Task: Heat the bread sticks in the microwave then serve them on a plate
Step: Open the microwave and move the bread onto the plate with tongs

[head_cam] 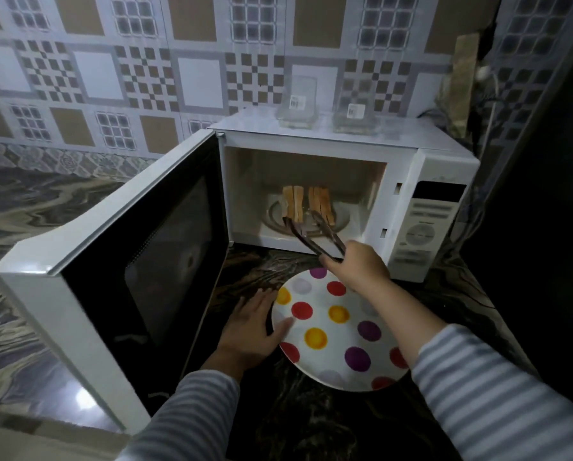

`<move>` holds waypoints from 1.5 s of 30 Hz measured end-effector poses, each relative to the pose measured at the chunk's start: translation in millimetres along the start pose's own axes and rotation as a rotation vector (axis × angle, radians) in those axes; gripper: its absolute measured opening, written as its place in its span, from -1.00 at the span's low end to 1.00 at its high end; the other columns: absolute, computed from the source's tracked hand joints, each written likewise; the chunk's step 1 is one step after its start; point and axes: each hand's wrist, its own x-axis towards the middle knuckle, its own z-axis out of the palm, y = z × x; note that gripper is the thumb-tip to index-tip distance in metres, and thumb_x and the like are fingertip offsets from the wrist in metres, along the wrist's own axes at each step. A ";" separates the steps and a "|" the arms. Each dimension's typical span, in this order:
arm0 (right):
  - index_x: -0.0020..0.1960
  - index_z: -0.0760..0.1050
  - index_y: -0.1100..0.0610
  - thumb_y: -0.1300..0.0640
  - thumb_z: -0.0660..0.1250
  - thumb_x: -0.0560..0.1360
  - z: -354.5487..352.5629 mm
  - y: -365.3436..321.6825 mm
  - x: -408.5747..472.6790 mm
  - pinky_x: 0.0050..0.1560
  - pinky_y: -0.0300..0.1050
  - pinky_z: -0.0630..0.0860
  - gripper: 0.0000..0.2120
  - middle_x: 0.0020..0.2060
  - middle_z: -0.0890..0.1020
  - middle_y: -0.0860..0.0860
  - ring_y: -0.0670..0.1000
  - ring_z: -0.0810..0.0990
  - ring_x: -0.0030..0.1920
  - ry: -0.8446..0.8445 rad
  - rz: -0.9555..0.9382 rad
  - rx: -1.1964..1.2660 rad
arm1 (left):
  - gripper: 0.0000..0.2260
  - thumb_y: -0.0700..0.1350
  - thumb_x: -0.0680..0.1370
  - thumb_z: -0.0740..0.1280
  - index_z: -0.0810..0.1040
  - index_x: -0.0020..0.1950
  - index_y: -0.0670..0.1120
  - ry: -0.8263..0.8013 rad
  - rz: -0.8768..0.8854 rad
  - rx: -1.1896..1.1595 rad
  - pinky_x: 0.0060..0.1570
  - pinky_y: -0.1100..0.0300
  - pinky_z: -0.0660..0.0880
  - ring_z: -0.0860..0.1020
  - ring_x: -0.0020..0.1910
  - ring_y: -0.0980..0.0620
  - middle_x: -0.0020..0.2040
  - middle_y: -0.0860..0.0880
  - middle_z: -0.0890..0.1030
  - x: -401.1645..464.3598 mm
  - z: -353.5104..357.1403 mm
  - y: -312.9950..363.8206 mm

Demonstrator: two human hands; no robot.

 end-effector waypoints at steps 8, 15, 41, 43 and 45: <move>-0.11 0.42 0.16 -0.17 0.25 0.54 26.1 -31.4 72.7 -0.31 -0.12 0.38 -0.63 -0.22 0.53 0.08 0.15 0.56 -0.19 -0.048 0.116 0.005 | -0.27 0.39 0.45 -0.05 0.17 0.53 0.07 0.048 -0.010 -0.009 0.48 0.16 -0.07 0.09 0.52 0.15 0.53 0.10 0.22 5.7 3.8 -0.8; 0.17 0.50 0.18 -0.10 0.29 0.53 45.2 -53.4 116.8 0.07 0.09 0.55 -0.62 0.13 0.56 0.11 0.25 0.58 0.07 -0.049 0.144 0.270 | -0.27 0.38 0.42 -0.15 0.14 0.54 0.11 0.071 0.004 0.014 0.50 0.18 -0.09 0.05 0.52 0.21 0.53 0.14 0.20 8.0 7.6 -4.4; -0.09 0.56 0.08 -0.11 0.29 0.53 13.2 12.3 10.6 -0.23 -0.10 0.44 -0.74 -0.25 0.60 0.01 0.08 0.58 -0.18 0.036 -0.024 0.285 | -0.28 0.35 0.39 -0.15 0.12 0.54 0.18 0.020 0.016 0.047 0.48 0.11 -0.09 0.03 0.54 0.13 0.55 0.11 0.17 15.0 6.4 -9.9; -0.05 0.58 0.07 -0.10 0.30 0.52 15.7 27.3 -16.9 -0.17 -0.06 0.51 -0.75 -0.22 0.63 0.01 0.05 0.60 -0.17 0.025 0.002 0.299 | -0.27 0.35 0.39 -0.16 0.11 0.54 0.17 0.000 0.018 0.049 0.48 0.10 -0.09 0.03 0.54 0.12 0.55 0.10 0.16 14.8 5.7 -9.4; -0.06 0.56 0.09 -0.10 0.32 0.52 21.1 40.4 -42.7 -0.21 -0.07 0.50 -0.75 -0.22 0.63 -0.02 0.01 0.58 -0.18 0.017 0.006 0.297 | -0.26 0.36 0.38 -0.17 0.10 0.55 0.16 -0.020 0.017 0.049 0.49 0.09 -0.10 0.02 0.54 0.10 0.56 0.10 0.15 14.1 5.8 -9.6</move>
